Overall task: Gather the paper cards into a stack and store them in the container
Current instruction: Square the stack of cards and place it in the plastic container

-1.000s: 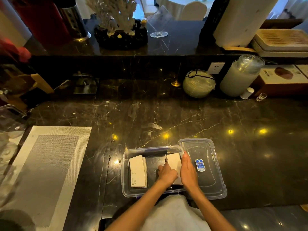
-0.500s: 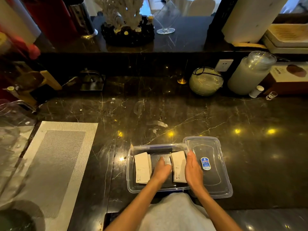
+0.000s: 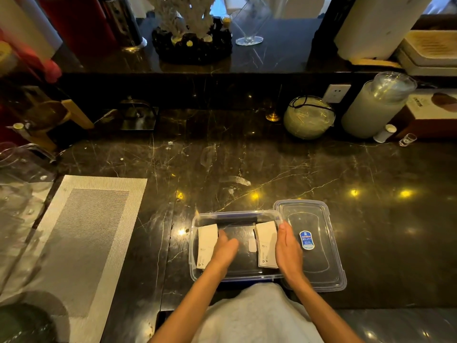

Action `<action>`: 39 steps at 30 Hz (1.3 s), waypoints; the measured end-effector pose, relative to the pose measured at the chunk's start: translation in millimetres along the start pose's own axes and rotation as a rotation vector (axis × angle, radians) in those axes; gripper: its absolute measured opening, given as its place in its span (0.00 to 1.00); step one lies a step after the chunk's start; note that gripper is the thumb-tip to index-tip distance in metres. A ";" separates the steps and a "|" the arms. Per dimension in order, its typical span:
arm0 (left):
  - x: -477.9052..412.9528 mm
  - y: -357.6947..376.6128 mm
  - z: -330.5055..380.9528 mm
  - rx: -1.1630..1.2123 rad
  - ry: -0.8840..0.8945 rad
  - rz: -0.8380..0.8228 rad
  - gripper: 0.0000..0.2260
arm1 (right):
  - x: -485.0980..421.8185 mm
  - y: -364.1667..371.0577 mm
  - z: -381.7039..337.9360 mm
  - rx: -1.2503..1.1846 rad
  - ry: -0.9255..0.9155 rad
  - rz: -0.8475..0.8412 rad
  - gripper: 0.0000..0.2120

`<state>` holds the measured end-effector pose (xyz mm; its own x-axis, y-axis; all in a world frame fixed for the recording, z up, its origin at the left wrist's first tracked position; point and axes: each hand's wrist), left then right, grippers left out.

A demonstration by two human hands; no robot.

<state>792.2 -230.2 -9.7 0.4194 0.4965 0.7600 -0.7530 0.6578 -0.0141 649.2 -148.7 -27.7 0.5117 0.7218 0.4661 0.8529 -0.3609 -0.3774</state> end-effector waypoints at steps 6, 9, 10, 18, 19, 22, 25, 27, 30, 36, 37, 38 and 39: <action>2.4 4.0 -1.1 -0.079 0.003 0.022 0.28 | 0.8 0.5 -1.3 0.012 -0.009 0.025 0.13; 3.8 3.1 -2.2 -0.149 0.015 0.019 0.27 | 0.8 0.4 -1.5 0.007 -0.002 0.022 0.14; 4.8 3.1 -2.6 -0.166 0.021 0.014 0.27 | 0.8 0.5 -1.5 0.003 0.001 0.021 0.15; 8.4 -0.3 -9.9 -0.070 0.007 0.012 0.23 | 1.2 -0.4 -3.3 -0.016 0.001 0.023 0.18; 8.2 0.1 -10.6 -0.064 0.004 -0.001 0.23 | 2.0 -0.6 -4.0 -0.019 0.002 0.022 0.17; 6.7 3.4 -9.8 -0.010 -0.006 -0.057 0.27 | 3.3 -1.1 -4.9 -0.024 0.004 0.016 0.17; 3.1 1.1 -9.5 0.107 -0.031 -0.044 0.25 | 3.2 -1.6 -5.6 -0.027 0.006 0.008 0.18; 0.2 -2.3 -10.8 0.164 -0.028 -0.002 0.21 | 3.3 -1.9 -6.1 -0.039 0.010 0.002 0.18; -3.3 -4.3 -12.6 0.173 -0.026 0.024 0.18 | 3.0 -2.3 -6.6 -0.054 0.011 0.002 0.18; 1.9 5.0 -6.2 0.049 -0.039 -0.007 0.25 | 1.6 -2.5 -5.3 -0.059 0.017 -0.003 0.18; 3.1 7.8 -4.8 0.022 -0.034 -0.030 0.25 | 1.2 -2.2 -4.7 -0.053 0.014 -0.002 0.18; 3.9 11.8 -3.1 0.002 -0.026 -0.059 0.24 | 0.7 -1.9 -4.2 -0.045 0.010 0.003 0.18; 4.5 16.5 -1.0 -0.015 -0.018 -0.091 0.23 | 0.3 -1.7 -3.3 -0.037 0.006 0.009 0.18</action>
<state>782.2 -216.5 -7.2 0.4766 0.4243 0.7700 -0.7047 0.7080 0.0460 648.2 -149.8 -24.3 0.5195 0.7150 0.4678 0.8516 -0.3888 -0.3515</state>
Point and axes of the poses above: each hand's wrist, its own x-axis away from the middle knuckle, its own y-axis out of the palm, z = x × y, and after that the axes turned 12 degrees about -z, right-handed
